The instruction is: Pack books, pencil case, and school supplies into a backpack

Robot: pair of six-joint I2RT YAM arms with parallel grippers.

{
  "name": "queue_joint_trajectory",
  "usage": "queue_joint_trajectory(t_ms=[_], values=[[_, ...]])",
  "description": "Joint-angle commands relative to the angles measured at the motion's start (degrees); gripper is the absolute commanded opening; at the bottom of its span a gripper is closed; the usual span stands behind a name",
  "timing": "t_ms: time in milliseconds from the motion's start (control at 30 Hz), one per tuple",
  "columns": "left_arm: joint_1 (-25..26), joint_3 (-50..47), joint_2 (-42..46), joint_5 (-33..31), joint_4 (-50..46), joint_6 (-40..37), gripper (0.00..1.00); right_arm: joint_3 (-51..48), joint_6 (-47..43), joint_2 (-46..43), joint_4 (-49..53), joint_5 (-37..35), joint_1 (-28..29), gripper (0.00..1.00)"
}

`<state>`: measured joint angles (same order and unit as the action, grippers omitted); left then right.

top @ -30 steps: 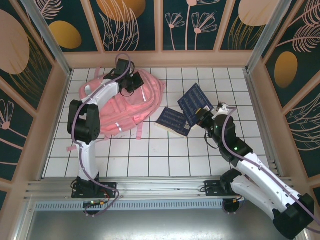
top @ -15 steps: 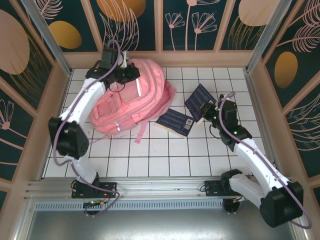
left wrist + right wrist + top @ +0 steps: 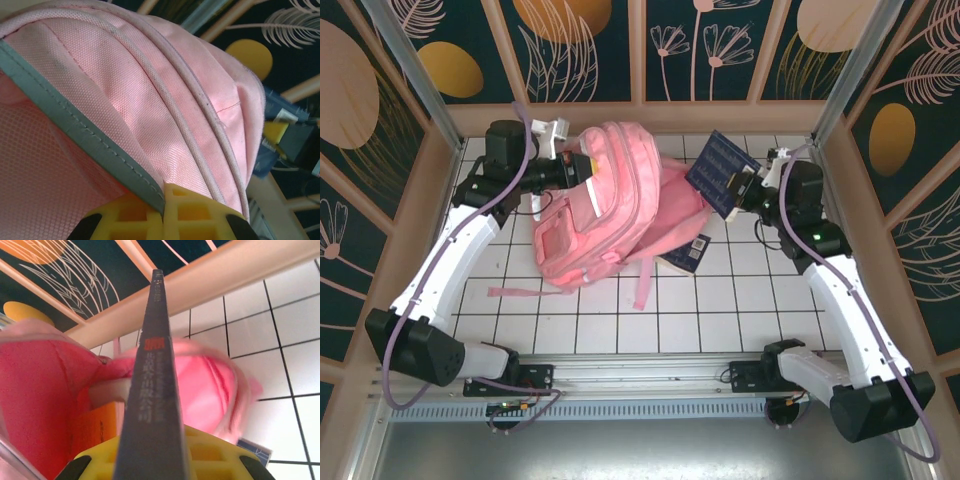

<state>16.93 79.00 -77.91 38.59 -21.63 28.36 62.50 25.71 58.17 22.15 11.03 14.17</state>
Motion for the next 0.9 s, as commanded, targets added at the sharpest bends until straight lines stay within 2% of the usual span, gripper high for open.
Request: queue_joint_trajectory(t_ms=[0,67,267,333,567,700,867], values=[[0.36,-1.35,4.99,11.17,16.85,1.32,0.00,5.72,-4.86,-3.20,8.47,-6.06,-0.42,0.00],[0.54,-2.27,5.38,13.14,18.58,2.25,0.00,6.78,-5.94,-4.22,10.29,-3.45,-0.60,0.00],[1.13,-2.80,5.25,21.31,24.88,5.95,0.00,5.51,-2.46,-2.54,10.61,22.36,-0.55,0.00],[1.85,-3.73,6.36,24.04,27.93,6.91,0.00,4.25,0.19,-1.49,10.56,27.79,-0.61,0.00],[3.75,-6.08,9.83,27.08,28.57,3.73,0.00,-2.78,10.90,0.06,0.59,46.11,-0.38,0.00],[3.82,-6.23,10.23,27.90,28.92,3.56,0.00,-7.68,15.29,1.23,-4.52,47.59,0.72,0.00],[3.77,-5.71,9.34,28.42,29.45,4.14,0.00,-10.94,17.38,4.88,-7.57,39.60,5.31,0.00]])
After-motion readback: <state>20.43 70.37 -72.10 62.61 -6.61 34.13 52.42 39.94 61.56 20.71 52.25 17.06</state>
